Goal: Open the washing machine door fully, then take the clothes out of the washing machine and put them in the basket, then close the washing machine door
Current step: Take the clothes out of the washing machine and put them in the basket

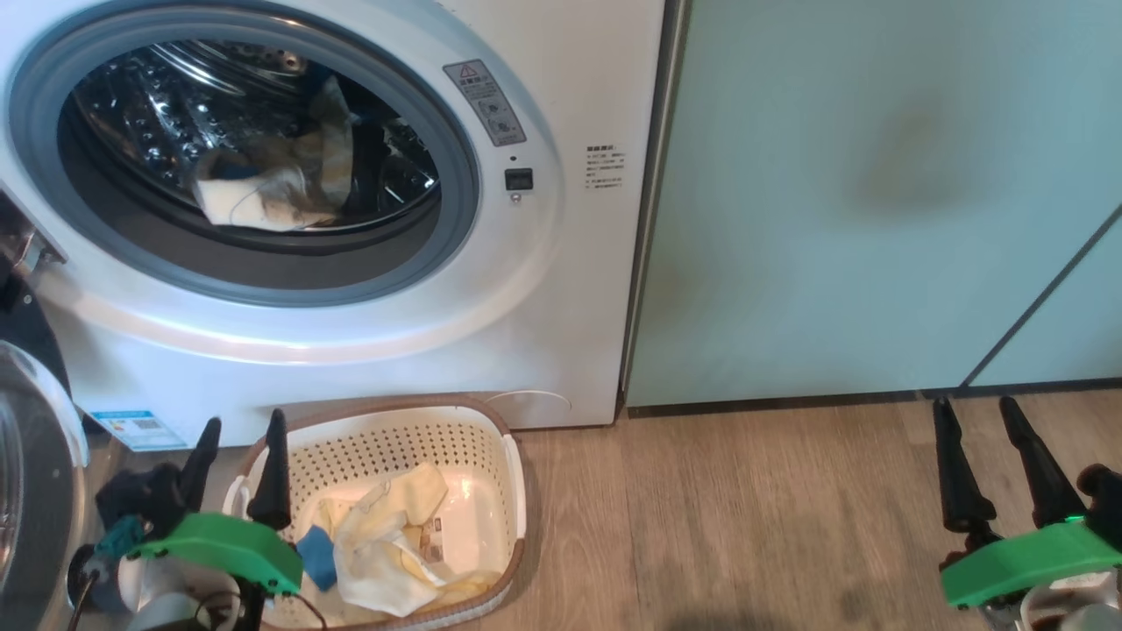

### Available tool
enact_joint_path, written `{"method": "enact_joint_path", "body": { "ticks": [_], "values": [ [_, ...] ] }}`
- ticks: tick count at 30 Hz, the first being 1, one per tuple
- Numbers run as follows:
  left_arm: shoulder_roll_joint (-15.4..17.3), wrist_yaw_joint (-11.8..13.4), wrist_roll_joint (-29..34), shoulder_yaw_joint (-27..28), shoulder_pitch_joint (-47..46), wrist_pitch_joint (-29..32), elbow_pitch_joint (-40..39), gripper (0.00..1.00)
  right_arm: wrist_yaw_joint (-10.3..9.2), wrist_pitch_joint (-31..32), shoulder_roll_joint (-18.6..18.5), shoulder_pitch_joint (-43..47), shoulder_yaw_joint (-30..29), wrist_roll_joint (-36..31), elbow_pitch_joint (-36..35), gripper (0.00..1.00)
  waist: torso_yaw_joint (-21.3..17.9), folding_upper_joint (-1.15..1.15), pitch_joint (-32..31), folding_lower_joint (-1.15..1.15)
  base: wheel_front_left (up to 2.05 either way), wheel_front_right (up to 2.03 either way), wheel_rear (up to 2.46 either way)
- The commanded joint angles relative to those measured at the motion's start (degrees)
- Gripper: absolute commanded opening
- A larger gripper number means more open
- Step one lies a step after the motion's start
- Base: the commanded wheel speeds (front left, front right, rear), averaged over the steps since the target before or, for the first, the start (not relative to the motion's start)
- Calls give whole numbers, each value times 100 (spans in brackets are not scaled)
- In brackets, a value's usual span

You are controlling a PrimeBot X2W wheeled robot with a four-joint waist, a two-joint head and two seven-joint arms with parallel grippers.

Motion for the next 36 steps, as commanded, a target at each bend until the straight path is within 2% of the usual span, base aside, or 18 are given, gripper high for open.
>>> {"method": "enact_joint_path", "body": {
  "ticks": [1,36],
  "values": [
    [66,-4,35,239,-99,-51,-240,100,-15,-55,-93,-70,76,-56,-167,100,25,0,-12,0,0,0,0],
    [-25,-8,64,326,0,-51,-393,100,-15,-55,-111,-73,153,-42,-159,100,134,0,-39,0,0,0,0]
  ]
}}
